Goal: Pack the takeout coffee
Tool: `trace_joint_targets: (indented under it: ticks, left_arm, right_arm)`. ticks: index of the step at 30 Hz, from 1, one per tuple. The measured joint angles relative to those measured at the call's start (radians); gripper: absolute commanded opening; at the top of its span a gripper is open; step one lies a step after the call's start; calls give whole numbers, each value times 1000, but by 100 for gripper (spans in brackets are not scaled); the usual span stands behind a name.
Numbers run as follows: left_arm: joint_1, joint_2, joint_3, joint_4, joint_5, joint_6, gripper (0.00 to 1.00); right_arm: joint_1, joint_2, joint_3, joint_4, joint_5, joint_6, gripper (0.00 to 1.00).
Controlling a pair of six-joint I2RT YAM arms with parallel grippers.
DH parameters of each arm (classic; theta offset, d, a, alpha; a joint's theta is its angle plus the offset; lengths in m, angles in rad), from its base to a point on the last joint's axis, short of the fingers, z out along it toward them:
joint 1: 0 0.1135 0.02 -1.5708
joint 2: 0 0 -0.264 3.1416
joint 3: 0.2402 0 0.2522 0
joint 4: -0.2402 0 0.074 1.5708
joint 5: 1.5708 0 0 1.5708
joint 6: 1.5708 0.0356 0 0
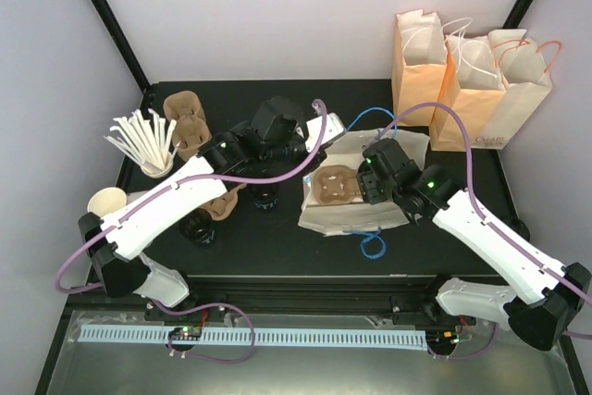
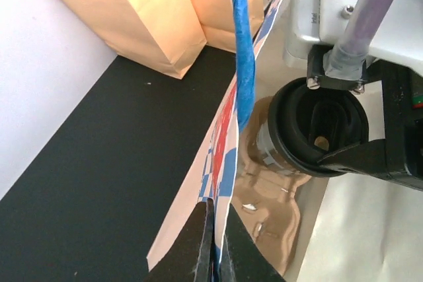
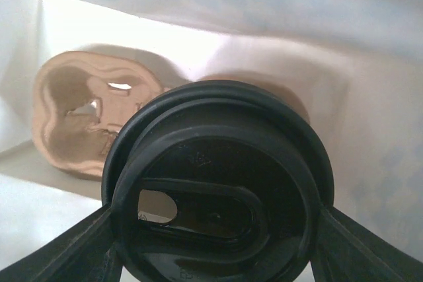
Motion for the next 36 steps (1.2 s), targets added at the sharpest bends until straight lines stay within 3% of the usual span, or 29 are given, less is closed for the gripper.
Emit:
trace_joint_targets:
  ticks: [7,14,30,36]
  left_arm:
    - [-36,-19,-7,-3,-164,-68,2]
    - [-86,-64,-159,95,-276,-62,1]
    - [-131,-151,-320,283,-308,-35,2]
    - [-130,-224,-410,342,-250,-22,1]
  right_arm:
    - [33,-4,-45,-8,31,56,52]
    - [102,-61,-261,144,60,101,52]
    - [167,-112,-472,423,281,154,52]
    - [101,-111,-487,524,253,142,53]
